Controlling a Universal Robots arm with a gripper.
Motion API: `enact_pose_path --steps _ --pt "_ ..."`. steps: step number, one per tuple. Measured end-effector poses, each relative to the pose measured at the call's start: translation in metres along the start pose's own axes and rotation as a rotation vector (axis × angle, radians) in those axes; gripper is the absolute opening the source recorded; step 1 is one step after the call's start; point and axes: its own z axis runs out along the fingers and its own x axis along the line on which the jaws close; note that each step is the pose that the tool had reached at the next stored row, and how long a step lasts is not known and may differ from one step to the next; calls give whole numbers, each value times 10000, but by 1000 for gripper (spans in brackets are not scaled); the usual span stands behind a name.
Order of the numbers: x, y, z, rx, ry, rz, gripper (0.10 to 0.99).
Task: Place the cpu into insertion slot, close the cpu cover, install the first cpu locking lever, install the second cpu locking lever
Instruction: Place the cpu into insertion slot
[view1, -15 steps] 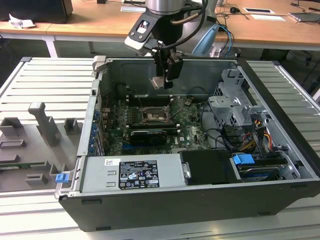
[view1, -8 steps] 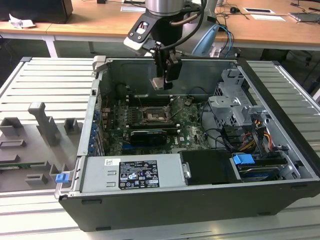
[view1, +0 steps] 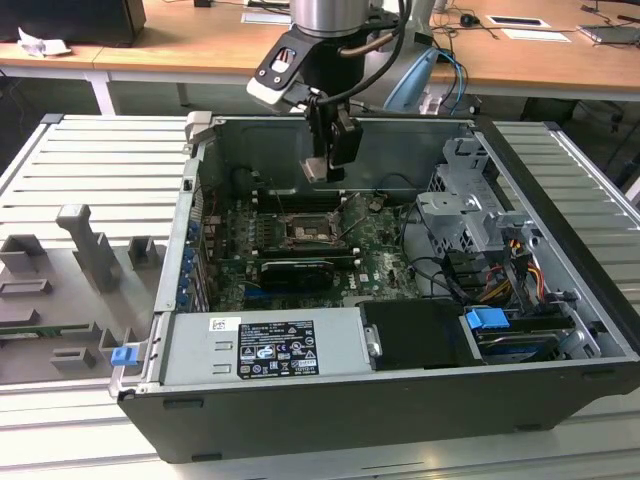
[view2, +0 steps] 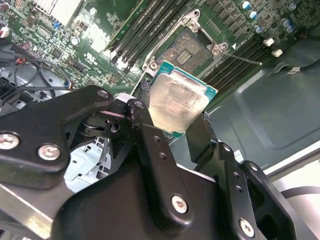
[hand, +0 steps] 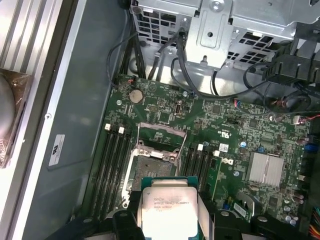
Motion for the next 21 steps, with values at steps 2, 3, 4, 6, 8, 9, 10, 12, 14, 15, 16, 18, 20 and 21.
enact_pose_path --steps 2,3,4,6,8,9,10,12,14,15,16,18,20,21 --pt "0 -1 10 -2 -6 68 533" --pt "0 -1 12 -3 -13 134 533" --pt "0 -2 13 -4 -21 227 533" --pt "0 -2 19 -11 -49 558 533" --pt "1 -3 32 -7 -110 819 533" --pt "9 -2 42 20 -120 857 533" --pt "27 1 54 110 -122 886 533" --pt "33 -13 85 118 -127 988 533" --pt "34 -21 122 97 -143 1122 533" --pt "34 -22 136 48 -153 1150 533" --pt "33 -22 146 30 -158 1170 533" --pt "36 -40 168 13 -167 1241 533" --pt "37 -44 181 12 -169 1246 533" --pt "37 -47 189 6 -170 1247 533"
